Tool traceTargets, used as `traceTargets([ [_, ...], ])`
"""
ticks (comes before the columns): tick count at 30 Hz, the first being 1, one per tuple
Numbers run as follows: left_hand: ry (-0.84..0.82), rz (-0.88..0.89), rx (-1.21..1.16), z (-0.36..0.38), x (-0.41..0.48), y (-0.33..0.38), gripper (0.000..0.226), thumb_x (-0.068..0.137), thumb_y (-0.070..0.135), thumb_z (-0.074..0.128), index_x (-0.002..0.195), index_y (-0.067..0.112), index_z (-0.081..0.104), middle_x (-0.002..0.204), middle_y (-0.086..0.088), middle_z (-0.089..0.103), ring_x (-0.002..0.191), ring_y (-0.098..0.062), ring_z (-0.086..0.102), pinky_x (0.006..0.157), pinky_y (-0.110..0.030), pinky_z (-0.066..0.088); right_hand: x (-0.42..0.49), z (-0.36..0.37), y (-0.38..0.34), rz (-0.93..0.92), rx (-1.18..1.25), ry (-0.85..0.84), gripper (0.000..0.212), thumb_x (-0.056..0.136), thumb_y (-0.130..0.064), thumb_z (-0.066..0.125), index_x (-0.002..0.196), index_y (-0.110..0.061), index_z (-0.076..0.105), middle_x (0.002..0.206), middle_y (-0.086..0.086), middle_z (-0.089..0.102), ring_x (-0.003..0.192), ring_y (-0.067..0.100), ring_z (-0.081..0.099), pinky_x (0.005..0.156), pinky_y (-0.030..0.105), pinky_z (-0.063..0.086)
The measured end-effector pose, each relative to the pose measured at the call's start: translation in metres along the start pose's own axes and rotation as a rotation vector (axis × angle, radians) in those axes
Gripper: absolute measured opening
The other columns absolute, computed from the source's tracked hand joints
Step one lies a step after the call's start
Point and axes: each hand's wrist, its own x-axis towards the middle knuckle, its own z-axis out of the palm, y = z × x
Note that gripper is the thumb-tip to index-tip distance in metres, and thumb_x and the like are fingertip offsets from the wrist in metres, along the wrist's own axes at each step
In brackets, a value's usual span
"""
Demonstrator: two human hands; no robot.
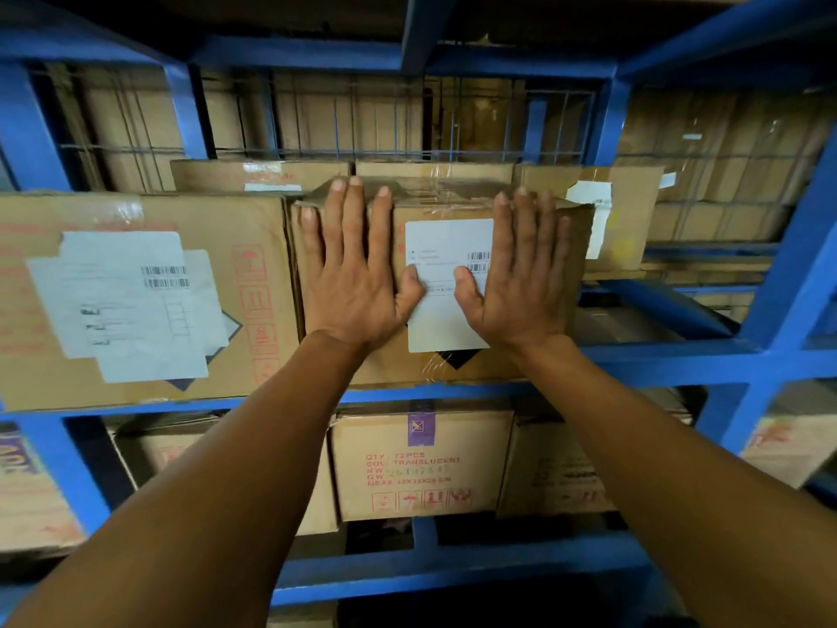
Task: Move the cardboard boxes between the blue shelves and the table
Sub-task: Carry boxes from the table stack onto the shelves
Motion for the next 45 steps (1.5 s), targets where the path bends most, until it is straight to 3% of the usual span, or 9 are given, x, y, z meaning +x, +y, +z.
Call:
traceTargets([
  [8, -0.151, 0.038, -0.007, -0.029, -0.004, 0.001, 0.079, 0.096, 0.055, 0.023, 0.153, 0.006, 0.0, 0.158, -0.024, 0.0, 0.147, -0.036, -0.005, 0.118, -0.052, 0.0, 0.001, -0.046, 0.002, 0.046, 0.036, -0.376, 0.082, 0.096, -0.053, 0.037, 0.156, -0.013, -0.001, 0.163, 0.011, -0.006, 0.15, 0.029, -0.008, 0.12, 0.052, 0.001],
  [16, -0.175, 0.233, -0.267, -0.059, 0.004, 0.027, 0.076, 0.099, 0.055, 0.017, 0.152, 0.005, -0.005, 0.16, -0.017, -0.005, 0.148, -0.026, -0.009, 0.119, -0.044, -0.008, -0.029, -0.12, 0.025, 0.287, -0.187, -0.481, 0.08, 0.099, -0.058, 0.026, 0.156, -0.012, -0.006, 0.163, 0.012, -0.007, 0.15, 0.029, -0.005, 0.118, 0.05, -0.002],
  [19, -0.217, 0.362, -0.32, -0.068, 0.012, 0.051, 0.072, 0.098, 0.05, 0.012, 0.152, 0.003, 0.009, 0.159, -0.018, 0.011, 0.148, -0.029, 0.004, 0.117, -0.047, -0.008, -0.04, -0.158, 0.039, 0.395, -0.318, -0.517, 0.076, 0.1, -0.055, 0.027, 0.155, -0.006, 0.008, 0.16, 0.022, 0.008, 0.148, 0.037, 0.006, 0.12, 0.05, 0.008],
  [22, -0.242, 0.468, -0.458, -0.08, 0.016, 0.087, 0.076, 0.092, 0.047, 0.008, 0.146, -0.001, 0.03, 0.151, -0.022, 0.032, 0.143, -0.034, 0.023, 0.117, -0.05, 0.005, -0.054, -0.203, 0.057, 0.52, -0.462, -0.515, 0.071, 0.1, -0.052, 0.03, 0.15, -0.002, 0.027, 0.147, 0.027, 0.034, 0.137, 0.044, 0.03, 0.114, 0.053, 0.024],
  [26, -0.152, 0.596, -0.711, -0.106, 0.014, 0.155, 0.066, 0.093, 0.039, 0.017, 0.121, -0.006, 0.056, 0.118, -0.026, 0.059, 0.115, -0.039, 0.052, 0.108, -0.048, 0.03, -0.074, -0.285, 0.081, 0.624, -0.641, -0.526, 0.06, 0.099, -0.048, 0.033, 0.137, -0.002, 0.044, 0.128, 0.025, 0.05, 0.119, 0.042, 0.046, 0.102, 0.051, 0.036],
  [29, -0.101, 0.676, -0.853, -0.14, 0.011, 0.214, 0.054, 0.093, 0.033, 0.025, 0.106, -0.006, 0.061, 0.101, -0.026, 0.062, 0.099, -0.04, 0.058, 0.097, -0.049, 0.044, -0.087, -0.349, 0.097, 0.691, -0.76, -0.532, 0.053, 0.1, -0.046, 0.034, 0.129, -0.005, 0.049, 0.125, 0.024, 0.053, 0.115, 0.043, 0.05, 0.097, 0.049, 0.038],
  [35, 0.13, 0.803, -1.123, -0.236, 0.006, 0.34, 0.039, 0.09, 0.022, 0.034, 0.084, -0.003, 0.063, 0.077, -0.021, 0.061, 0.073, -0.037, 0.06, 0.073, -0.041, 0.052, -0.113, -0.489, 0.13, 0.825, -1.031, -0.431, 0.048, 0.099, -0.046, 0.034, 0.115, -0.008, 0.058, 0.117, 0.02, 0.058, 0.11, 0.041, 0.055, 0.091, 0.047, 0.044],
  [39, 0.171, 0.918, -1.339, -0.302, -0.004, 0.423, 0.037, 0.093, 0.023, 0.032, 0.083, 0.001, 0.06, 0.079, -0.019, 0.06, 0.079, -0.038, 0.059, 0.079, -0.046, 0.051, -0.133, -0.577, 0.149, 0.902, -1.219, -0.393, 0.047, 0.098, -0.046, 0.035, 0.11, -0.009, 0.06, 0.112, 0.019, 0.059, 0.106, 0.041, 0.056, 0.089, 0.048, 0.046],
  [45, 0.135, 1.067, -1.668, -0.411, -0.04, 0.524, 0.051, 0.095, 0.032, 0.024, 0.103, 0.001, 0.064, 0.102, -0.018, 0.066, 0.098, -0.032, 0.061, 0.091, -0.045, 0.049, -0.177, -0.696, 0.153, 1.071, -1.464, -0.338, 0.046, 0.097, -0.045, 0.039, 0.113, -0.009, 0.062, 0.115, 0.02, 0.06, 0.107, 0.041, 0.056, 0.088, 0.048, 0.048],
])
